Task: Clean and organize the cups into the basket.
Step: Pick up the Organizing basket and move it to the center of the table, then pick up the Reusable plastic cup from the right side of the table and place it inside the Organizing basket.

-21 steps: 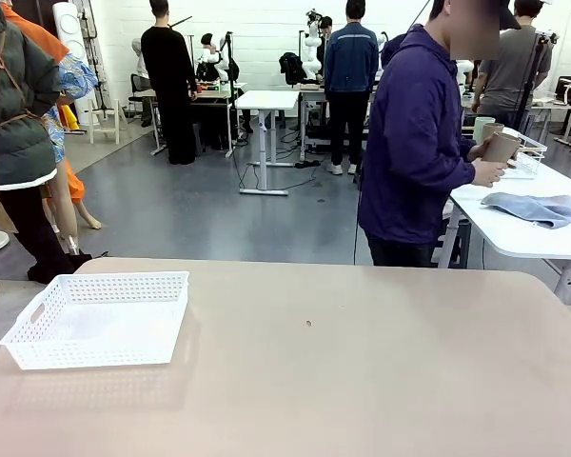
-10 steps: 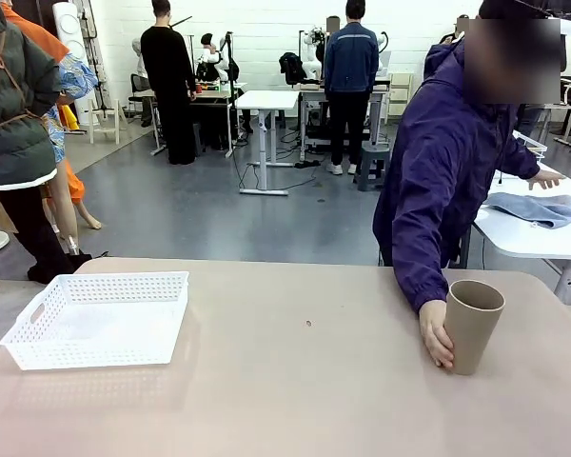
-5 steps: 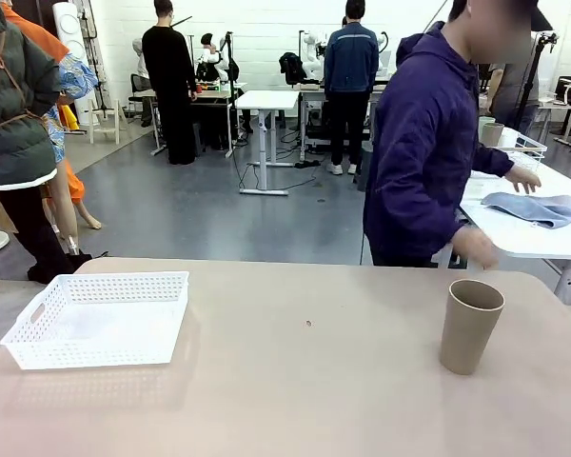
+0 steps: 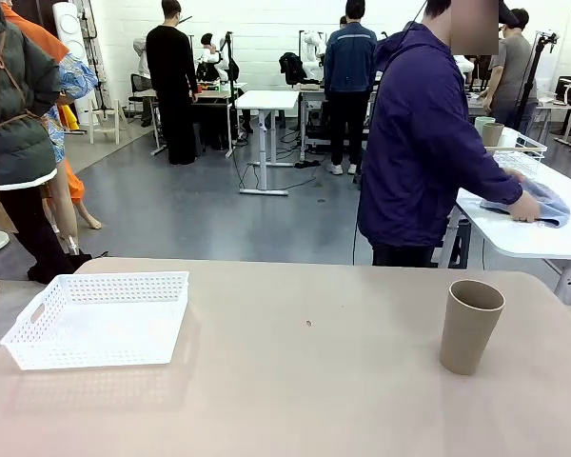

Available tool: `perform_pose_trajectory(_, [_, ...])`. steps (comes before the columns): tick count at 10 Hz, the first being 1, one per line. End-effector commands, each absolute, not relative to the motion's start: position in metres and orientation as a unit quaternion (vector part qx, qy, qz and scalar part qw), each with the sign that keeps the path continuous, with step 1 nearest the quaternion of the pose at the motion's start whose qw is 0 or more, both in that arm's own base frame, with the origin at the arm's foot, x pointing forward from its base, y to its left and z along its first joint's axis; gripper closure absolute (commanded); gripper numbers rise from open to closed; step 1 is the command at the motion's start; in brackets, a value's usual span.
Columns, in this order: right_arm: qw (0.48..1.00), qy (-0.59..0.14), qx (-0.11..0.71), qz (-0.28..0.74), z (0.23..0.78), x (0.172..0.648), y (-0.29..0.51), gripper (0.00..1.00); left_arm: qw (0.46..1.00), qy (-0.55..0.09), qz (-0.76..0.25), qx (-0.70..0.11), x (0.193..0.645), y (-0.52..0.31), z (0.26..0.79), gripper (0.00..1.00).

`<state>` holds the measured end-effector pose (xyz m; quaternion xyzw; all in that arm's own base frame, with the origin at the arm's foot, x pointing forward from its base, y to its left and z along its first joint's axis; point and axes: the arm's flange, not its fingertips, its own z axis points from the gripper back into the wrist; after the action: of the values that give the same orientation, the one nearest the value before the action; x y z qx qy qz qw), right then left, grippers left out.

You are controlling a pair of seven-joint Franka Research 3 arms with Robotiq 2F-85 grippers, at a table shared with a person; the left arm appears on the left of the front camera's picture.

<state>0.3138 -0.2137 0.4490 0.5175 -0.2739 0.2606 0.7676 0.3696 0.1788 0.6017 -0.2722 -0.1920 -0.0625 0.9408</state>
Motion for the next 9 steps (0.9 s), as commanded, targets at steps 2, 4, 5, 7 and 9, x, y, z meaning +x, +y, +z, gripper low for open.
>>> perform_pose_trajectory(2, [0.759,-0.363,0.459,0.284,0.436,0.334,-0.212,0.00,0.976,-0.182,-0.067,-0.099,0.389,0.131,0.573,0.00])
perform_pose_trajectory(4, [0.758,-0.388,0.438,0.288,0.431,0.333,-0.208,0.00,0.982,-0.176,-0.069,-0.005,0.400,0.107,0.554,0.00])
perform_pose_trajectory(5, [0.763,-0.379,0.440,0.284,0.431,0.330,-0.210,0.00,0.982,-0.175,-0.073,0.022,0.402,0.099,0.541,0.00])
perform_pose_trajectory(7, [0.761,-0.366,0.452,0.288,0.437,0.337,-0.219,0.00,0.981,-0.175,-0.074,0.048,0.406,0.093,0.514,0.00])
perform_pose_trajectory(9, [0.761,-0.366,0.452,0.288,0.437,0.337,-0.219,0.00,0.983,-0.168,-0.055,0.040,0.406,0.095,0.498,0.00])
